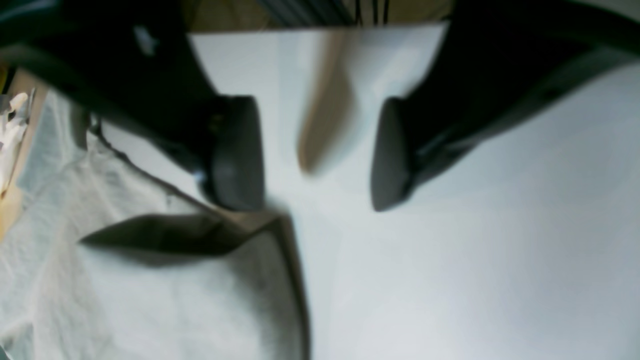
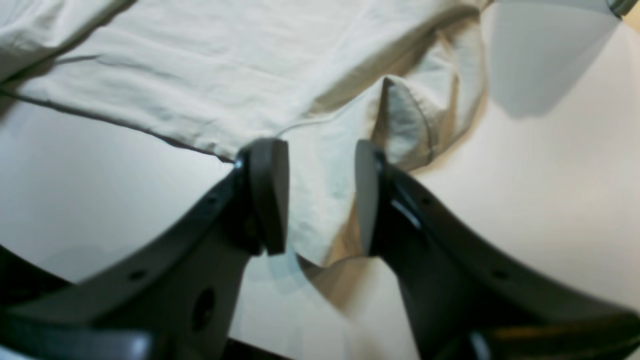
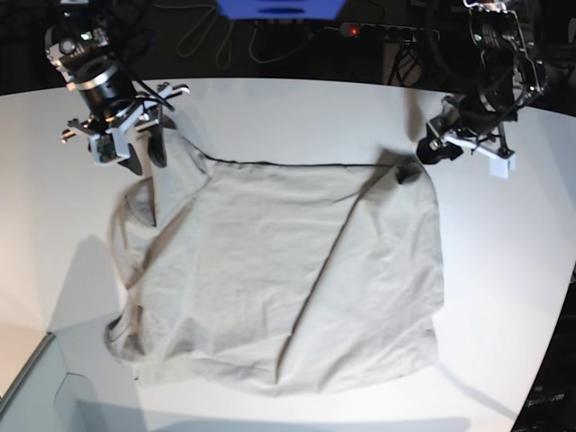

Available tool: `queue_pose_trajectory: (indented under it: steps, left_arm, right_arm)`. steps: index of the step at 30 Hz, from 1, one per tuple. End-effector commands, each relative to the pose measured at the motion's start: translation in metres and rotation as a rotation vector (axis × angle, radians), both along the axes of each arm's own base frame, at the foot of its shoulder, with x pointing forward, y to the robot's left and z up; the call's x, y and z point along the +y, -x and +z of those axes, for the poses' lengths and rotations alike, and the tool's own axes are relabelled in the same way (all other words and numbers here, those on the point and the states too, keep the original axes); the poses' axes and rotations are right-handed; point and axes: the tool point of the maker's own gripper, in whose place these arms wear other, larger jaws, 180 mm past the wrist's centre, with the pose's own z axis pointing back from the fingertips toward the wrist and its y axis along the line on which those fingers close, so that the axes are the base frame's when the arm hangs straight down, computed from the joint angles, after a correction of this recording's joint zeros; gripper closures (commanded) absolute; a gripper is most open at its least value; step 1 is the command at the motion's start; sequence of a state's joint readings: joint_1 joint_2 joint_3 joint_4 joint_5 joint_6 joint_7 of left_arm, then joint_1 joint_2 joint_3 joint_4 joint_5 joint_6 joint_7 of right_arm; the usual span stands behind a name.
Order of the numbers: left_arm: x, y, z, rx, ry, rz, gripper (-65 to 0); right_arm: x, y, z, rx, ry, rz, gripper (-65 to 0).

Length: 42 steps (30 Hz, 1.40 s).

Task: Layout the t-shirt on the table in an organized manner, then fold the t-shirt properly
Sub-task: 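Pull the shirt's shoulder corners apart with both grippers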

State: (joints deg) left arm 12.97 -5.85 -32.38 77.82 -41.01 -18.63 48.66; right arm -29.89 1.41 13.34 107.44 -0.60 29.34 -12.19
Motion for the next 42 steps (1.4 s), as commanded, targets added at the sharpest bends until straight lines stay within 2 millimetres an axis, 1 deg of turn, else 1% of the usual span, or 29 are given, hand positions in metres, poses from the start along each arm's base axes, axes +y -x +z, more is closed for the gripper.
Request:
queue_pose_trajectory:
  steps: [1, 5, 6, 7, 9, 12, 14, 17, 18, 20, 22, 25, 26, 27, 29, 30, 33, 35, 37, 42]
  left_arm:
    - [0.004, -0.002, 0.003, -0.006, -0.015, -0.002, -38.8]
    - [0.004, -0.007, 0.006, -0.018, -0.015, 0.000, -38.9]
    - [0.000, -0.013, 0.008, -0.029, -0.011, -0.010, -38.9]
    - [-0.009, -0.017, 0.009, -0.035, -0.001, -0.028, -38.9]
    - [-0.019, -0.023, 0.009, -0.040, 0.000, -0.057, -38.9]
    - [-0.024, -0.029, 0.008, -0.037, -0.030, -0.083, -38.9]
    - [-0.033, -0.032, 0.006, -0.034, -0.031, -0.081, -38.9]
    - [-0.035, -0.034, 0.004, -0.023, -0.063, -0.095, -38.7]
    - [-0.035, -0.033, 0.003, -0.020, -0.069, -0.097, -37.5]
    - [-0.034, -0.033, 0.003, -0.021, -0.071, -0.095, -31.1]
    - [-0.032, -0.034, 0.004, -0.025, -0.076, -0.100, -21.9]
    - [-0.024, -0.045, 0.012, -0.098, -0.099, -0.056, -9.4]
    - [-0.022, -0.048, 0.015, -0.121, -0.107, -0.043, -2.2]
    - [-0.019, -0.050, 0.017, -0.133, -0.122, -0.033, 0.0]
    - [-0.018, -0.051, 0.019, -0.139, -0.124, -0.035, -1.2]
    - [-0.014, -0.053, 0.021, -0.146, -0.135, -0.032, 0.0]
    - [-0.002, -0.054, 0.026, -0.155, -0.159, -0.036, 0.0]
    - [0.002, -0.058, 0.037, -0.184, -0.182, -0.042, 0.0]
    - [0.009, -0.061, 0.051, -0.217, -0.221, -0.053, 0.0]
    - [0.021, -0.053, 0.065, -0.234, -0.289, -0.081, 0.0]
  right_arm:
    - [0.001, -0.004, 0.011, -0.047, -0.016, 0.002, -22.6]
    - [0.001, -0.004, 0.011, -0.045, -0.015, 0.001, -22.6]
    - [0.001, -0.004, 0.011, -0.045, -0.015, 0.001, -22.6]
    - [0.001, -0.004, 0.011, -0.045, -0.015, 0.001, -22.6]
    - [0.001, -0.004, 0.011, -0.045, -0.015, 0.001, -22.6]
    - [0.001, -0.003, 0.011, -0.044, -0.015, 0.001, -22.6]
    - [0.000, 0.001, 0.008, -0.031, -0.015, 0.000, -22.6]
    - [0.001, 0.003, 0.007, -0.027, -0.014, 0.001, -22.6]
    - [0.000, 0.003, 0.007, -0.027, -0.014, -0.001, -22.6]
    - [0.000, 0.003, 0.007, -0.025, -0.013, 0.000, -22.6]
    - [-0.005, 0.004, 0.007, -0.024, -0.005, -0.012, -22.6]
    - [-0.013, 0.004, 0.007, -0.024, 0.005, -0.031, -22.6]
    - [-0.015, 0.004, 0.007, -0.024, 0.008, -0.034, -22.6]
    - [-0.018, 0.005, 0.006, -0.023, 0.013, -0.042, -22.7]
    - [-0.028, 0.007, 0.003, -0.012, 0.023, -0.065, -22.7]
    - [-0.031, 0.007, 0.001, -0.008, 0.026, -0.073, -22.8]
    - [-0.042, 0.010, -0.004, 0.007, 0.034, -0.101, -23.0]
    - [-0.047, 0.012, -0.008, 0.018, 0.038, -0.116, -23.5]
    - [-0.047, 0.014, -0.009, 0.023, 0.036, -0.119, -26.9]
    - [-0.032, 0.014, -0.010, 0.020, -0.016, -0.143, -38.9]
